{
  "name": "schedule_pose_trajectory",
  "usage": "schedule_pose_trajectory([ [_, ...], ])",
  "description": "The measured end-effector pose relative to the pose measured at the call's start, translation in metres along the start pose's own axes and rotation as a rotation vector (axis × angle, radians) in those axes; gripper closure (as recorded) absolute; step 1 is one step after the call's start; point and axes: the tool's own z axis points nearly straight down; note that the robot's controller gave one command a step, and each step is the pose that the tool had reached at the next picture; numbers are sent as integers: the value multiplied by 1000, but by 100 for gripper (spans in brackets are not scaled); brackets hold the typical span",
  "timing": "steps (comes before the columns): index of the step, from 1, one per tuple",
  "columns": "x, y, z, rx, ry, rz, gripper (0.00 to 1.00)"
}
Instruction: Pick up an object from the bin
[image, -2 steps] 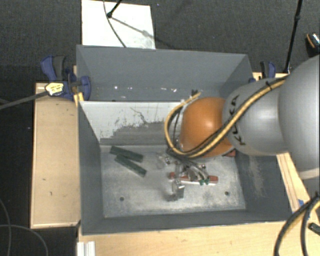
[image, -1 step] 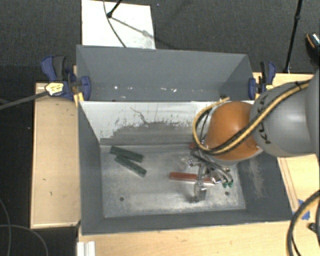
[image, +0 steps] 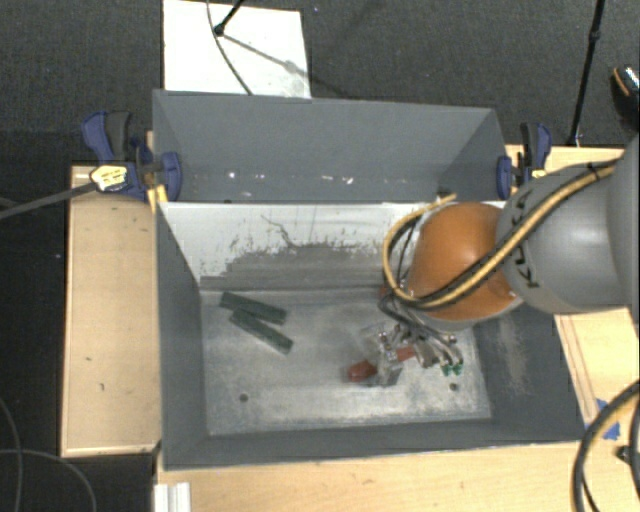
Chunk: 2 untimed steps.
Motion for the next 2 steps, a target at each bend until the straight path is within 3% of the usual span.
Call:
schedule_pose_trajectory([
  [1,-55,-42,-101,6,-13,-179,100],
  [2,-42,-65,-183,7,-13,-223,100],
])
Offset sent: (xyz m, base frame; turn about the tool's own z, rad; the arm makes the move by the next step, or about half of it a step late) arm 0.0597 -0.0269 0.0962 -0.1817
